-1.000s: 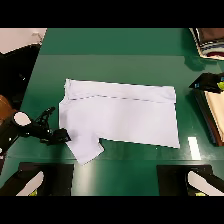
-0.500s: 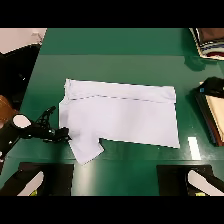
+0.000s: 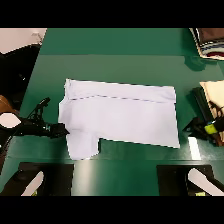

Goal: Fold the shirts.

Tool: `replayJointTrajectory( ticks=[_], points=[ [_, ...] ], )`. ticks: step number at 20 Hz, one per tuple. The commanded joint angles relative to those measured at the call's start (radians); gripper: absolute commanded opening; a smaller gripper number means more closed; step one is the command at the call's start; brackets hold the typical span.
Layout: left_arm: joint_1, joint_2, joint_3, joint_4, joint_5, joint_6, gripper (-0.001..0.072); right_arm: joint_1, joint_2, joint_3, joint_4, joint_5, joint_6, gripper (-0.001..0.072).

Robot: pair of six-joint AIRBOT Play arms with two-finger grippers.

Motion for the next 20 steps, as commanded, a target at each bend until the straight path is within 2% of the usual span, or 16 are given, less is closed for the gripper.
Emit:
replayJointTrajectory(
  ticks=[1,5,6,8,9,12,16,18,20],
  points=[
    [0.0,0.006,0.005,-0.001,0.005,0.001,0.0027,0.034,-0.038,-0.143,0.003,-0.073,-0.007,0.0436],
    [0.0,0.006,0.005,0.001,0.001,0.001,0.0027,0.161,-0.068,-0.15,0.002,-0.098,-0.006,0.0433],
    [0.0,0.006,0.005,0.006,-0.014,0.001,0.0026,0.183,-0.063,-0.15,0.001,-0.098,-0.006,0.04],
    [0.0,0.007,0.007,0.072,-0.096,-0.035,0.0025,0.216,-0.027,-0.15,-0.013,-0.081,-0.007,0.0169],
    [0.0,0.012,0.012,0.121,-0.146,-0.053,0.0024,0.23,0.008,-0.149,-0.041,-0.064,-0.007,0.0013],
    [0.0,0.136,0.014,0.202,-0.248,-0.098,0.0023,0.263,0.139,-0.15,-0.15,0.022,-0.007,0.0017],
    [0.0,0.296,0.028,0.14,-0.403,-0.156,0.0024,0.276,0.333,-0.14,-0.206,0.142,-0.006,0.0017],
    [0.0,0.286,0.075,0.111,-0.386,-0.156,0.0024,0.276,0.396,-0.09,-0.203,0.14,0.013,0.0016],
    [0.0,0.245,0.124,0.113,-0.283,-0.142,0.0024,0.276,0.402,-0.008,-0.2,0.109,0.014,0.0016]
  ],
)
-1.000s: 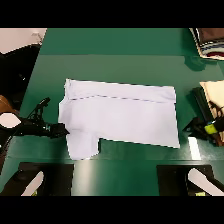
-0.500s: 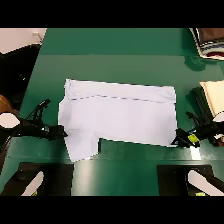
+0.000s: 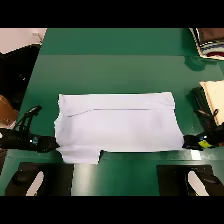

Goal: Fold the shirts.

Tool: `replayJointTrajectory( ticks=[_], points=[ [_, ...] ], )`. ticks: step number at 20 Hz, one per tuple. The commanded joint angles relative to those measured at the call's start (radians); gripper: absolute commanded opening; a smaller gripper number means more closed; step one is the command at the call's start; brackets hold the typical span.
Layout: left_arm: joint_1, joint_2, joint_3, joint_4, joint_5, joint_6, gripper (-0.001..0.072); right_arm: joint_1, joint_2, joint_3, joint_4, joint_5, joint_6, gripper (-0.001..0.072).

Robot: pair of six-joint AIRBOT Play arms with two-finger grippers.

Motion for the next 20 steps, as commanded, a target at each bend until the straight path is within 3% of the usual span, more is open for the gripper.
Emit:
replayJointTrajectory(
  ticks=[1,4,9,14,15,16,17,18,20],
  points=[
    [0.001,-0.049,0.071,-0.014,0.125,0.016,0.0024,0.003,0.033,0.114,-0.013,-0.026,0.012,0.0015],
    [0.001,-0.225,0.132,-0.016,0.295,0.092,0.0025,0.003,-0.115,0.233,-0.005,-0.093,0.005,0.0015],
    [0.001,-0.579,0.271,-0.021,0.547,0.198,0.0027,0.003,-0.435,0.441,0.162,-0.243,-0.005,0.0016],
    [0.001,-0.779,0.367,-0.048,0.711,0.2,0.003,0.003,-0.675,0.612,0.25,-0.277,-0.006,0.0017],
    [0.001,-0.797,0.375,-0.055,0.721,0.199,0.0139,0.003,-0.706,0.633,0.253,-0.278,-0.005,0.0018],
    [0.001,-0.803,0.38,-0.068,0.731,0.199,0.0381,0.003,-0.734,0.655,0.26,-0.278,-0.006,0.0033],
    [0.001,-0.804,0.382,-0.088,0.752,0.199,0.0506,0.003,-0.756,0.676,0.279,-0.278,-0.021,0.018],
    [0.001,-0.804,0.39,-0.102,0.753,0.199,0.0502,0.001,-0.773,0.698,0.304,-0.277,-0.042,0.0373],
    [0.001,-0.8,0.422,-0.106,0.711,0.199,0.0502,-0.016,-0.769,0.716,0.333,-0.267,-0.088,0.0415]
  ],
)
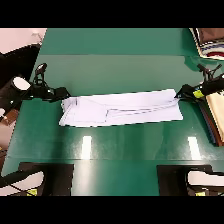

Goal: Fold the shirts.

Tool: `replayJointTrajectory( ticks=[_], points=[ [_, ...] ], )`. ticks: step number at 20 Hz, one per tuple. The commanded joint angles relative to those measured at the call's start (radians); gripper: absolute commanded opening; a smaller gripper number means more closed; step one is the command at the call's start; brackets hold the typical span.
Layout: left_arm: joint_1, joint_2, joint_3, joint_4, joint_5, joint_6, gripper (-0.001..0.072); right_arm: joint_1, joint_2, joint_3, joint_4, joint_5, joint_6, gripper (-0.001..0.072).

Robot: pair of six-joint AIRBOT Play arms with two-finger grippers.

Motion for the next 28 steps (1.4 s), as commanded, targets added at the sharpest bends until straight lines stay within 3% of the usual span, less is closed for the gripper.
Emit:
replayJointTrajectory(
  ticks=[1,4,6,7,8,12,16,17,20,21,28],
  points=[
    [0.0,-0.018,0.057,-0.028,-0.048,0.003,0.0501,-0.027,-0.025,0.04,0.056,0.002,-0.069,0.0415],
    [0.0,-0.018,0.083,-0.041,-0.161,0.003,0.05,-0.114,0.026,-0.046,0.048,0.003,-0.105,0.0418],
    [0.0,-0.018,0.082,-0.076,-0.187,0.003,0.0497,-0.183,0.03,-0.118,0.052,0.006,-0.107,0.0567],
    [0.0,-0.018,0.082,-0.093,-0.191,0.003,0.0326,-0.208,0.02,-0.145,0.053,0.009,-0.118,0.0602],
    [0.0,-0.018,0.082,-0.109,-0.194,0.005,0.0063,-0.226,0.005,-0.169,0.053,0.011,-0.13,0.0602],
    [-0.019,-0.018,0.082,-0.15,-0.193,0.008,0.0027,-0.225,-0.082,-0.192,0.176,0.005,-0.2,0.0602],
    [-0.15,-0.026,0.082,-0.15,-0.139,0.002,0.0027,-0.141,-0.176,-0.125,0.258,0.001,-0.203,0.0591],
    [-0.188,-0.031,0.082,-0.15,-0.114,0.002,0.0027,-0.116,-0.19,-0.109,0.259,0.002,-0.203,0.055],
    [-0.3,-0.078,0.102,-0.151,-0.045,-0.006,0.0026,-0.065,-0.199,-0.065,0.251,0.002,-0.219,0.0085],
    [-0.332,-0.107,0.125,-0.152,-0.034,-0.009,0.0026,-0.054,-0.188,-0.05,0.252,0.007,-0.228,0.0017],
    [-0.547,-0.423,0.42,-0.157,-0.038,-0.026,0.0026,0.065,0.051,0.113,0.261,0.052,-0.225,0.0016]
  ],
)
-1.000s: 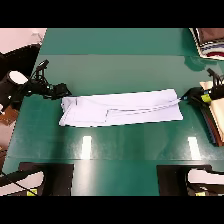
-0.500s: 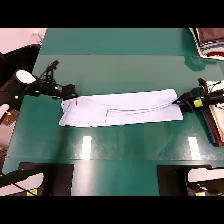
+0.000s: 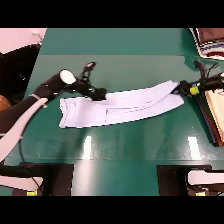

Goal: Fold the shirts.

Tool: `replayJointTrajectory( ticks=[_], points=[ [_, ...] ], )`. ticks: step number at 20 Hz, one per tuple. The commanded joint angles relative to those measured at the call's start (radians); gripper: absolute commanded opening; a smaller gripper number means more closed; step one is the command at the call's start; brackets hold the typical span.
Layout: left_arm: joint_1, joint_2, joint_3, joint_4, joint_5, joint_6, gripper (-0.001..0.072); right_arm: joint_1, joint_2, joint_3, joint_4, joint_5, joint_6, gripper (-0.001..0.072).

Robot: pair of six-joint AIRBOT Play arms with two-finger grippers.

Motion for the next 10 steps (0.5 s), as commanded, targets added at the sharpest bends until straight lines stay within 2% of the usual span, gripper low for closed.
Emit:
replayJointTrajectory(
  ticks=[1,6,10],
  points=[
    [-0.108,-0.161,0.145,-0.002,0.006,-0.02,0.0026,0.095,0.118,0.113,0.007,0.021,0.013,0.0016],
    [-0.166,-0.285,0.249,-0.003,-0.035,-0.022,0.0026,0.282,0.172,0.283,0.008,0.022,0.112,0.0016],
    [-0.165,-0.289,0.251,-0.001,-0.016,-0.022,0.0027,0.418,0.172,0.333,0.008,-0.013,0.126,0.0016]
  ],
)
